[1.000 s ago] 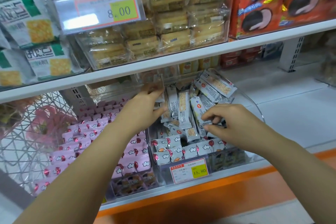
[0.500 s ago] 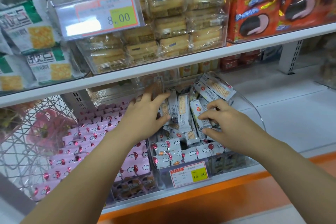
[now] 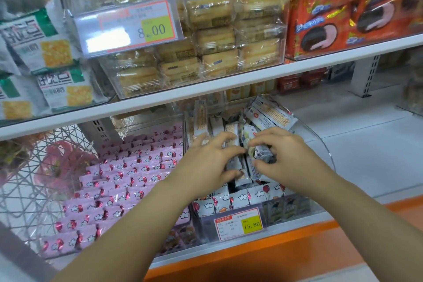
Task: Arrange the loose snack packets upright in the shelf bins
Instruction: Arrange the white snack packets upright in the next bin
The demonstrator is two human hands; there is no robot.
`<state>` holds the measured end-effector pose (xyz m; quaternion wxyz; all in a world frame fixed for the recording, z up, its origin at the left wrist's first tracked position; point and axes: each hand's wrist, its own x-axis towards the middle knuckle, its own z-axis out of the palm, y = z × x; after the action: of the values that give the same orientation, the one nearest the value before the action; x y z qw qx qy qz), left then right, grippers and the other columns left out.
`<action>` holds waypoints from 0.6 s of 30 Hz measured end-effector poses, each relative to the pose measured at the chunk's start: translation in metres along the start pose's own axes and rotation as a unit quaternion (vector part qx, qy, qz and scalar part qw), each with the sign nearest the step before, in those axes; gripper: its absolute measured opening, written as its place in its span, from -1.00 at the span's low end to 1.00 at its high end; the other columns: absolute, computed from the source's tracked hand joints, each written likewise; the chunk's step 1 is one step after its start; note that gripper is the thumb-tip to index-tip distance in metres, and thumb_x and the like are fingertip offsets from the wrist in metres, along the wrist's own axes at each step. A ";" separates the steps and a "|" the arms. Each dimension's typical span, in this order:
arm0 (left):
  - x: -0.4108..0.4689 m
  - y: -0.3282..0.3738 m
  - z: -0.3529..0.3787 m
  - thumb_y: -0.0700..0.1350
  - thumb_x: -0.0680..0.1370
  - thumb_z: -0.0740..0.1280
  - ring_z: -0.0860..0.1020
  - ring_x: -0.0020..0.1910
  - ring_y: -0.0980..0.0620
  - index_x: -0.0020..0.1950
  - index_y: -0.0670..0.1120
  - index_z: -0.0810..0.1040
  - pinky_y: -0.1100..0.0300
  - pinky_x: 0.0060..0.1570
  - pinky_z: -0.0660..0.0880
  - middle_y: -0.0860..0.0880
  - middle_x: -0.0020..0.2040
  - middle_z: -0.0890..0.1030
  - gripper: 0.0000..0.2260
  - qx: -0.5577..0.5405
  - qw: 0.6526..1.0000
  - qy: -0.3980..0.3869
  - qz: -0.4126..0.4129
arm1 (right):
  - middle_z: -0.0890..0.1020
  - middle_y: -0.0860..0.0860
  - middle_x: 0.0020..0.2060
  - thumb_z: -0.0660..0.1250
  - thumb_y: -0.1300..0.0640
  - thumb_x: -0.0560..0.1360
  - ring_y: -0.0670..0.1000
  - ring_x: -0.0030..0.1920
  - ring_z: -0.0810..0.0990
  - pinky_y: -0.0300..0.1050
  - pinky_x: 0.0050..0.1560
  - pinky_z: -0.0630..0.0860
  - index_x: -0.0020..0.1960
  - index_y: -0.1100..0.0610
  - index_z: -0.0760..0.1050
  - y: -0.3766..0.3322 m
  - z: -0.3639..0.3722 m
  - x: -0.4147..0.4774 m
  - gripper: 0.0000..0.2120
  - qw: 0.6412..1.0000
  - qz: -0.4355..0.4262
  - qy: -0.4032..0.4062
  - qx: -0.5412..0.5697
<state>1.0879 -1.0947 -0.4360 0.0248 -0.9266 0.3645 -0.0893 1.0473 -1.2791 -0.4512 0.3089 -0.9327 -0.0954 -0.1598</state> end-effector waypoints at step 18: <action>-0.066 -0.038 -0.052 -0.05 0.45 0.31 0.48 -0.03 0.20 0.05 0.05 0.57 0.42 0.05 0.35 0.14 0.02 0.50 -0.80 -0.132 0.976 0.169 -0.039 | 0.51 -0.40 -0.37 0.35 0.15 0.48 -0.23 -0.37 0.46 -0.44 -0.32 0.37 0.04 0.03 0.62 -0.030 -0.004 -0.012 -0.84 0.984 -0.032 0.055 0.164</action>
<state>1.0563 -1.0207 -0.3908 -0.1638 -0.9066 0.3354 -0.1968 1.0268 -1.2592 -0.4361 0.4574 -0.8556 -0.1324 -0.2030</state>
